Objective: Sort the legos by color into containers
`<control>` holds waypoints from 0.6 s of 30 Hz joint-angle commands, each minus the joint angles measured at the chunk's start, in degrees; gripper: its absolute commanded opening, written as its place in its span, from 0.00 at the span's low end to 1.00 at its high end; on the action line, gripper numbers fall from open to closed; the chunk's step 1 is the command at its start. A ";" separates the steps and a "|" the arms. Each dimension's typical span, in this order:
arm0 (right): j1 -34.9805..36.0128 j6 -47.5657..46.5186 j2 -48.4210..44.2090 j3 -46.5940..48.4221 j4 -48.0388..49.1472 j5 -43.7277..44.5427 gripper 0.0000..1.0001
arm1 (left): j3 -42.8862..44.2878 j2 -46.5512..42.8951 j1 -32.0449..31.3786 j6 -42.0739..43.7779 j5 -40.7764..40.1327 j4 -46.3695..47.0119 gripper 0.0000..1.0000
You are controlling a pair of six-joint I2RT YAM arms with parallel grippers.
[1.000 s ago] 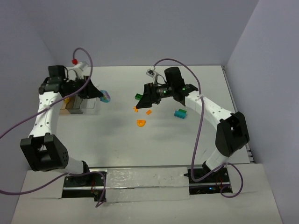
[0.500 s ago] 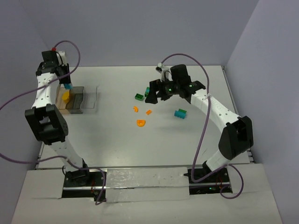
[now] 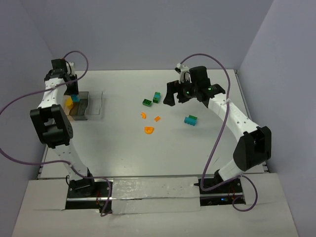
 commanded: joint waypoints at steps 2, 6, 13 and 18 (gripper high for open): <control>-1.50 -2.30 -0.47 0.73 -1.72 3.11 1.00 | -0.84 0.25 -0.87 -0.22 1.73 2.04 0.20; -2.30 -2.74 -0.14 0.56 -1.81 3.61 1.00 | 0.08 1.48 -1.39 -0.05 2.53 1.28 0.22; -4.54 -5.24 2.55 0.84 -4.31 6.13 1.00 | 1.08 1.63 -1.93 0.48 3.24 0.37 0.46; -6.35 -9.87 3.57 0.99 -7.70 8.41 1.00 | 1.71 0.51 -2.09 0.57 3.32 -0.59 0.67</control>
